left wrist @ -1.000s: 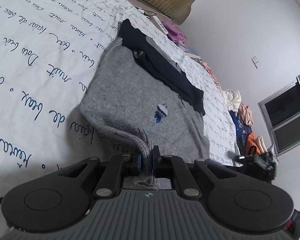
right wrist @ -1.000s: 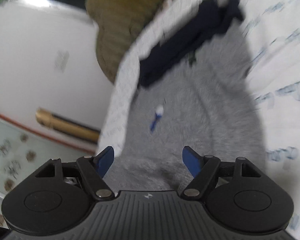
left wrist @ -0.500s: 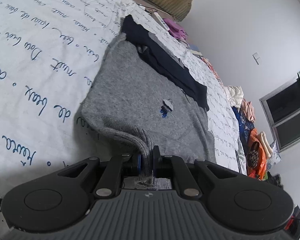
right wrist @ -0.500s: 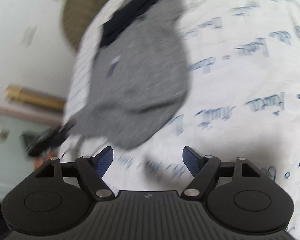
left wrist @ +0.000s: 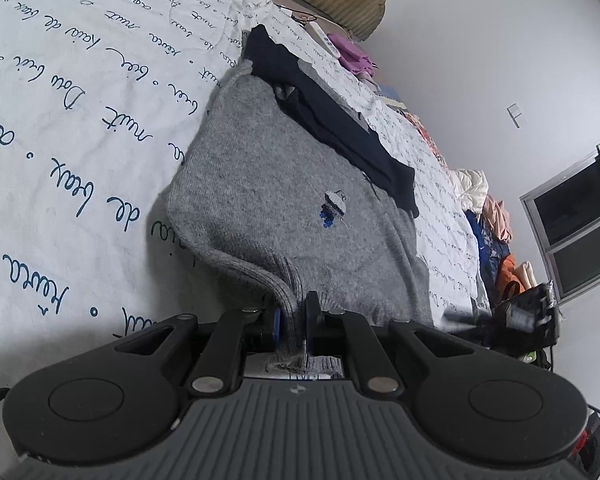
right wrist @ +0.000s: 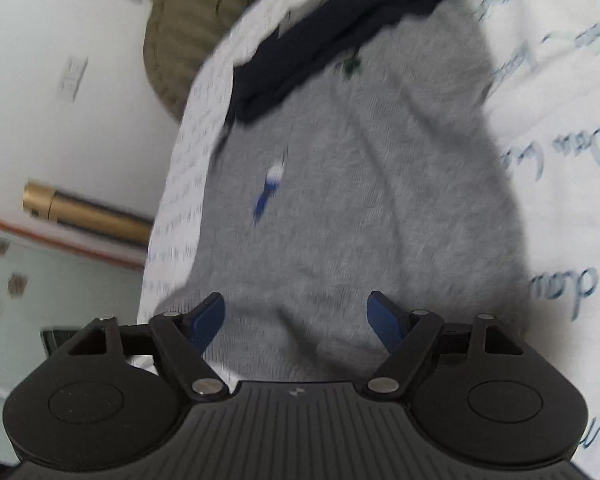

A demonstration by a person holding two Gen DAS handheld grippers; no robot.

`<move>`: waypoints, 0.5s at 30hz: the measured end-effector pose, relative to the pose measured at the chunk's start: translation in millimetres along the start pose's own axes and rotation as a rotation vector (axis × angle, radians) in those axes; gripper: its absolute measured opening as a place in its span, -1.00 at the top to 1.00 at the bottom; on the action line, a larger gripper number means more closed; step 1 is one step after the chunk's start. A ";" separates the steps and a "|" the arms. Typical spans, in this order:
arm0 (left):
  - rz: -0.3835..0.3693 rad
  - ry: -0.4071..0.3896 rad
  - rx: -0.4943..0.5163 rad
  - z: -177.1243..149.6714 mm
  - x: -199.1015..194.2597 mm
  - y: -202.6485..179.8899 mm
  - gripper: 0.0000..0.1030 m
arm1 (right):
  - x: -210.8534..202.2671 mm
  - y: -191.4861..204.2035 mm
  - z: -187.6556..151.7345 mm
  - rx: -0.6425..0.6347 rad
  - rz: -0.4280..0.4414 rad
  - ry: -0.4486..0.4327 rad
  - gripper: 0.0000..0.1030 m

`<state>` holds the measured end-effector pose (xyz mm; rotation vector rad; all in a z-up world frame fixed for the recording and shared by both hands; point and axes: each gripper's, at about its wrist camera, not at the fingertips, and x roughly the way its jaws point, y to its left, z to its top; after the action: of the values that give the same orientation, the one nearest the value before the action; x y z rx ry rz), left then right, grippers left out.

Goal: Fold small clothes

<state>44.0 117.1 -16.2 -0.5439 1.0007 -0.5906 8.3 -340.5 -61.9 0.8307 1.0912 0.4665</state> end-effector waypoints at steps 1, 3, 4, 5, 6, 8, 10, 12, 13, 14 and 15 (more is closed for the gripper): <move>-0.002 -0.001 0.000 0.5 -0.1 0.0 0.80 | 6.2 -0.3 -3.8 -0.006 -0.028 0.063 -0.60; -0.013 -0.005 0.005 0.8 -2.8 0.4 0.80 | 5.2 -1.7 -21.1 -0.043 -0.086 0.177 -0.59; -0.018 -0.007 0.007 0.7 -4.3 0.9 0.80 | -3.8 -0.4 -31.6 -0.064 -0.100 0.214 -0.59; -0.021 -0.008 0.008 0.9 -5.3 1.6 0.80 | -16.0 0.7 -42.4 -0.083 -0.126 0.241 -0.60; -0.023 -0.007 0.010 0.6 -5.2 2.3 0.79 | -30.2 1.6 -52.6 -0.099 -0.165 0.253 -0.60; -0.020 0.001 0.013 0.6 -2.5 2.6 0.79 | -57.5 -2.9 -65.6 -0.076 -0.216 0.212 -0.62; -0.017 0.011 0.012 0.5 1.1 3.6 0.80 | -75.0 -11.9 -72.6 -0.017 -0.207 0.146 -0.62; -0.011 0.015 0.015 0.4 3.1 2.8 0.80 | -70.6 -18.8 -74.6 0.019 -0.198 0.106 -0.65; -0.011 0.015 0.016 0.1 2.8 2.7 0.80 | -61.9 -23.9 -75.1 0.047 -0.194 0.098 -0.65; -0.009 0.014 0.016 -0.2 2.7 2.4 0.80 | -53.6 -30.4 -75.6 0.078 -0.193 0.092 -0.67; -0.007 0.013 0.016 -0.7 2.4 2.2 0.80 | -47.0 -37.2 -76.8 0.106 -0.181 0.081 -0.72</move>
<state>44.8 117.0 -19.5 -0.5304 1.0062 -0.6085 -83.1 -369.0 -79.8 0.8025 1.2622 0.2948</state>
